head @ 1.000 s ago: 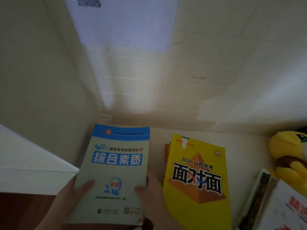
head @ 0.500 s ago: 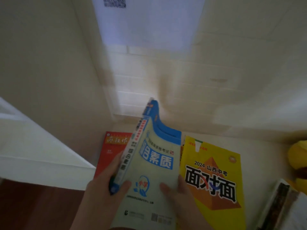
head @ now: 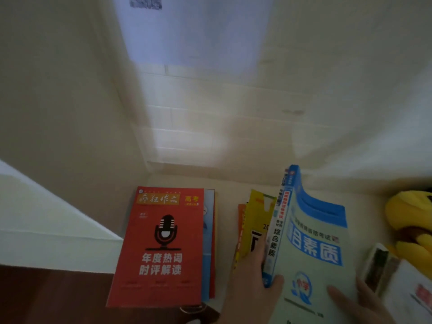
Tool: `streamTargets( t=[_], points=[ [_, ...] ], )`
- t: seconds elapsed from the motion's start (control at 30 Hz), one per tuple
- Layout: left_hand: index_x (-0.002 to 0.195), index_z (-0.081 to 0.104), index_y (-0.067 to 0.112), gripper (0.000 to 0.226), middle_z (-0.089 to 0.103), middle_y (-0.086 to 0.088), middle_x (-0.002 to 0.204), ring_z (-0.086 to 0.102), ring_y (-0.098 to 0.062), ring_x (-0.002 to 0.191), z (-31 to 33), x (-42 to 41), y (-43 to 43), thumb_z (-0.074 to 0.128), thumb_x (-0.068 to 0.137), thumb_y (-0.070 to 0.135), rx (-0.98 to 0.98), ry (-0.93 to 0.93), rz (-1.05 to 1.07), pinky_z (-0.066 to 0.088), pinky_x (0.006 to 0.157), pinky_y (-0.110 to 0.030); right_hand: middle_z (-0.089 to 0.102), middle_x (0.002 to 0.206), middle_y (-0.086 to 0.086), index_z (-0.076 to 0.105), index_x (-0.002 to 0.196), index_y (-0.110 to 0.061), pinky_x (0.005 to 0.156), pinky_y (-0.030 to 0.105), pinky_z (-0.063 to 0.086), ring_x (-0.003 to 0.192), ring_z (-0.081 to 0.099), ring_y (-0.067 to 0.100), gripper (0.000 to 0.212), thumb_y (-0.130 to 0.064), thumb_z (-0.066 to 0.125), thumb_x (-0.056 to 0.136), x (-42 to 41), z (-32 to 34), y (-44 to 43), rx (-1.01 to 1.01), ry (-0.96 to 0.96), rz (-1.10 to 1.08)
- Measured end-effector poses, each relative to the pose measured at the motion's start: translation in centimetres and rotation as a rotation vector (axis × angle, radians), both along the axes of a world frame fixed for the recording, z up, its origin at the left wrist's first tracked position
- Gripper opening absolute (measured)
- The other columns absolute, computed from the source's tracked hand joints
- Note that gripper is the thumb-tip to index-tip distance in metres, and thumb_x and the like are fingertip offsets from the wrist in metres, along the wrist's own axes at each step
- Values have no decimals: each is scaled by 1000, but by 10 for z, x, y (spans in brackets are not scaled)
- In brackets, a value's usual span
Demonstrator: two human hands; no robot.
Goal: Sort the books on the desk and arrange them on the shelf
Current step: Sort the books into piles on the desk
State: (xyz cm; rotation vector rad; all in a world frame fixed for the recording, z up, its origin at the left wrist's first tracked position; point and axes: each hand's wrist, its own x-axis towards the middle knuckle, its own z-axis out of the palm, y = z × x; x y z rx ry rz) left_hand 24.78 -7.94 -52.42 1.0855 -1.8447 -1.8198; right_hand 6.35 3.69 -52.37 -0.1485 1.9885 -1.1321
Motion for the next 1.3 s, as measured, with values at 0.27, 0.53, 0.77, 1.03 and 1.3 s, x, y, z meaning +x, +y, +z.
streamTargets(
  t=[0.27,0.53,0.77,1.03,1.3],
  points=[
    [142,14,33,78,47,41,118,53,19,98,-50,13,-3,66,88,11,140,-109,2,41,82,-1,76,86,-2,67,110,-17,74,35,57,79,72,20,39,-4,79,75,-12,-47,21,25,165,69],
    [111,20,62,57,25,35,121,22,11,118,-53,28,-21,51,63,69,-191,-256,-108,20,97,-17,73,76,-16,63,108,-18,52,14,53,66,70,3,39,1,76,77,-13,-58,18,-8,174,133],
    [121,27,58,64,18,34,133,27,2,133,-65,34,-25,72,82,36,-37,-197,-93,34,110,-27,73,77,-21,62,106,-24,53,12,52,86,66,15,42,0,78,75,-8,-56,14,-18,199,244],
    [135,4,56,86,45,34,126,50,13,113,-65,36,-14,67,87,23,30,-156,-153,43,92,-9,74,99,0,41,132,-45,60,22,55,86,70,14,95,-35,90,51,-10,-51,19,-65,157,315],
    [144,-20,39,99,37,19,145,45,4,121,-64,32,-16,63,90,29,-11,-278,-255,39,102,-18,61,122,3,7,134,-59,64,18,55,94,66,7,129,-31,95,44,-13,-57,30,-68,137,382]
  ],
)
